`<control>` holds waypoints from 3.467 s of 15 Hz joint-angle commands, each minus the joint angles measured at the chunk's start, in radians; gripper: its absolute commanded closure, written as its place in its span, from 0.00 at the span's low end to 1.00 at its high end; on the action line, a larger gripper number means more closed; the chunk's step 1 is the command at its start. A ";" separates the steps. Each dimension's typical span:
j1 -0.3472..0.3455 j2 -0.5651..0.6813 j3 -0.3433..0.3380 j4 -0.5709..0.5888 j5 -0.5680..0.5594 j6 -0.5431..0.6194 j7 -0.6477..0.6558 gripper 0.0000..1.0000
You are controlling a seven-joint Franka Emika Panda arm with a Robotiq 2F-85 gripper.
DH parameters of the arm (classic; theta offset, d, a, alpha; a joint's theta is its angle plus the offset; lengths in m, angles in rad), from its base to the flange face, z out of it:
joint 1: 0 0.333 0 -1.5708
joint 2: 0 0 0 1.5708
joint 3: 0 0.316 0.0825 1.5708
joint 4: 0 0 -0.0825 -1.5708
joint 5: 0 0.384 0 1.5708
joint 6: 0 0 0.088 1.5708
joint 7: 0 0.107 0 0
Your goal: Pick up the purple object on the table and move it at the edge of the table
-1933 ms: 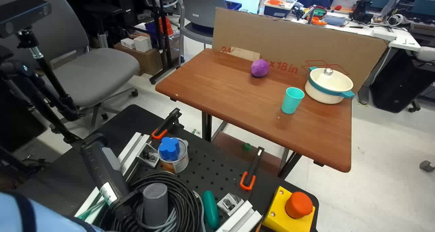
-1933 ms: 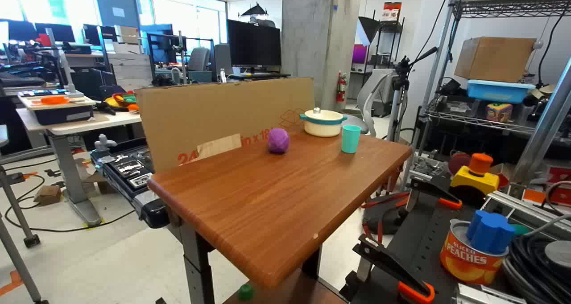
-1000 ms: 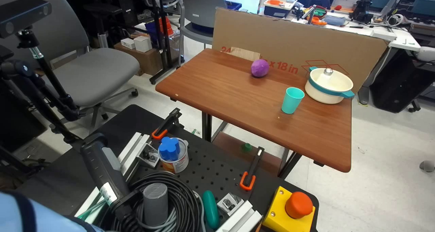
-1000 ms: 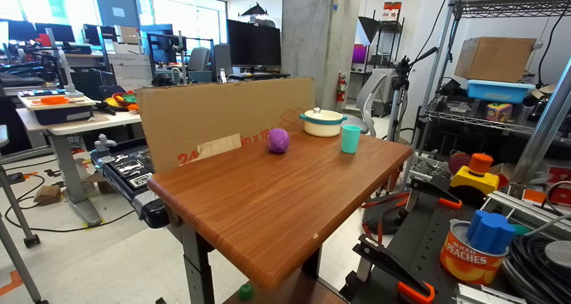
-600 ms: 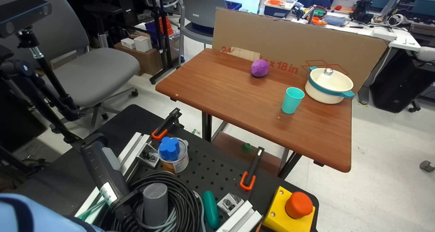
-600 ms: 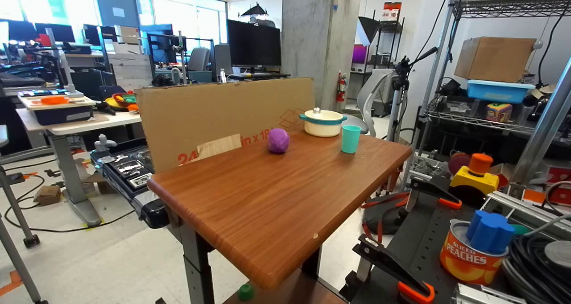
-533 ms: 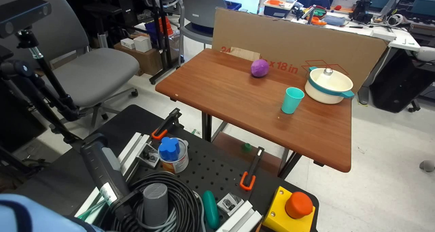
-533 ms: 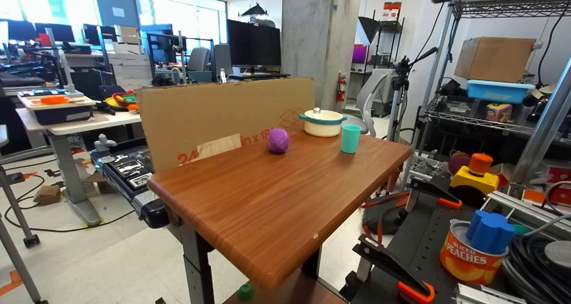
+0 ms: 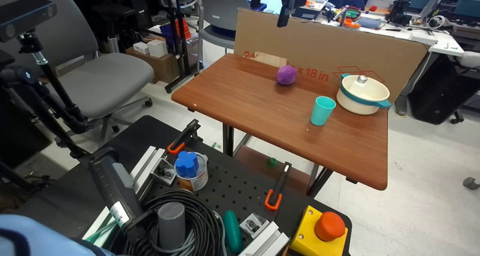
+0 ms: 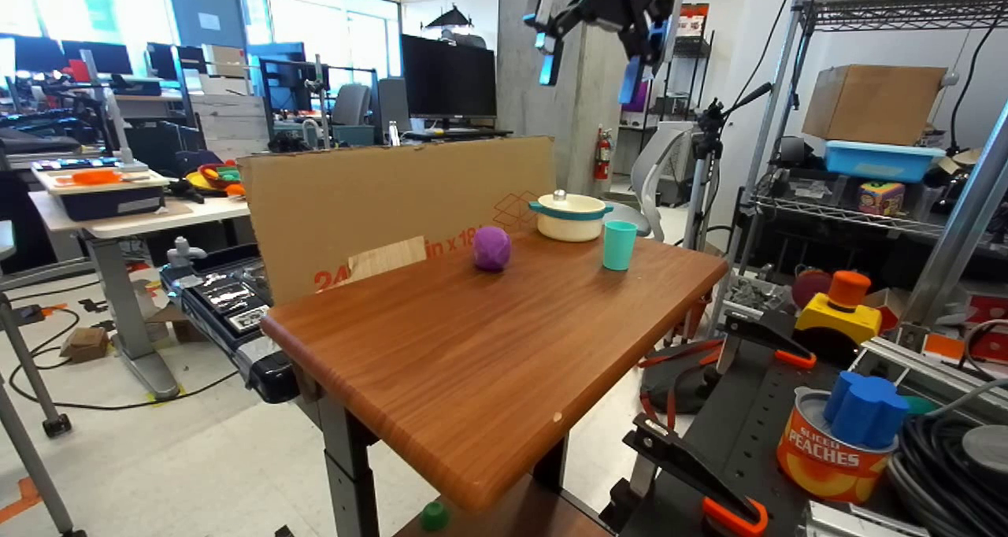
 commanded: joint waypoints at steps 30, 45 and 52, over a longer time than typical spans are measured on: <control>0.257 0.826 -0.235 0.720 -0.226 -0.136 0.131 0.73; 0.288 0.426 -0.081 0.109 -0.320 -0.027 -0.065 0.94; 0.268 0.536 -0.095 0.148 -0.323 -0.053 -0.073 0.52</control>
